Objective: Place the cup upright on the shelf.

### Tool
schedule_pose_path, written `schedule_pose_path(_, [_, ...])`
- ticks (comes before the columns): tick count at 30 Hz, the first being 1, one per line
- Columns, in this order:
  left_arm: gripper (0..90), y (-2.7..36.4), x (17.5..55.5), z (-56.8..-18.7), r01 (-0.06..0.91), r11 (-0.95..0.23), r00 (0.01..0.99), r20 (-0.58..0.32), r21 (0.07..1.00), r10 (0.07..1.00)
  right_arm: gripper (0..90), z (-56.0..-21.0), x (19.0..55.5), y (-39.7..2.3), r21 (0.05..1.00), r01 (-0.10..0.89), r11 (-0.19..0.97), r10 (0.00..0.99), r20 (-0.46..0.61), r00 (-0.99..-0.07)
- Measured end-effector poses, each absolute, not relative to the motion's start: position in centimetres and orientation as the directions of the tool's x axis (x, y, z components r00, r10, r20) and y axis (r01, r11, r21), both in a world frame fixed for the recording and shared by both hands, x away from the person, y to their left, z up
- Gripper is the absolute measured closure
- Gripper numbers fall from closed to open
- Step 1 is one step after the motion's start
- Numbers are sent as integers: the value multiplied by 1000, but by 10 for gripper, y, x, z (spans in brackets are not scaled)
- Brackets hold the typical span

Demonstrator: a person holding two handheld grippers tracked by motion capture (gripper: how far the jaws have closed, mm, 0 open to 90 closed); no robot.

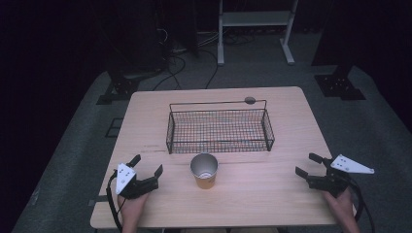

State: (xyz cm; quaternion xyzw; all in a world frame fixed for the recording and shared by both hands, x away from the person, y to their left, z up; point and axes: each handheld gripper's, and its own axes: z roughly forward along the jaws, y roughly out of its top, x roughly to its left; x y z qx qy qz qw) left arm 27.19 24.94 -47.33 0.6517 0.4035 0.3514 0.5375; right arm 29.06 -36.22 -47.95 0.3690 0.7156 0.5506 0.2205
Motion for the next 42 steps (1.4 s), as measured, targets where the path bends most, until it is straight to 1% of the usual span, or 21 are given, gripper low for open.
schedule_pose_path(7, [86,249,271,-474,148,-101,434,27,984,901,142,-480,291,-361,950,285,126,773,86,-628])
schedule_pose_path(10, [79,248,272,-475,158,-99,451,17,982,892,142,-480,291,-361,949,286,129,775,84,-626])
schedule_pose_path(13, [69,246,271,-475,152,-108,459,26,982,888,142,-480,291,-361,949,289,129,776,85,-625])
schedule_pose_path(19, [38,238,270,-473,143,-110,485,27,984,874,142,-480,291,-360,948,289,134,776,81,-625])
schedule_pose_path(22, [29,232,269,-471,129,-123,504,42,984,863,142,-480,291,-360,948,288,137,776,78,-626])
schedule_pose_path(33, [24,221,265,-470,119,-139,543,53,983,838,142,-480,291,-360,948,286,136,777,77,-625])
schedule_pose_path(42, [17,206,259,-470,108,-161,598,66,981,799,141,-480,291,-360,949,286,135,777,77,-625])
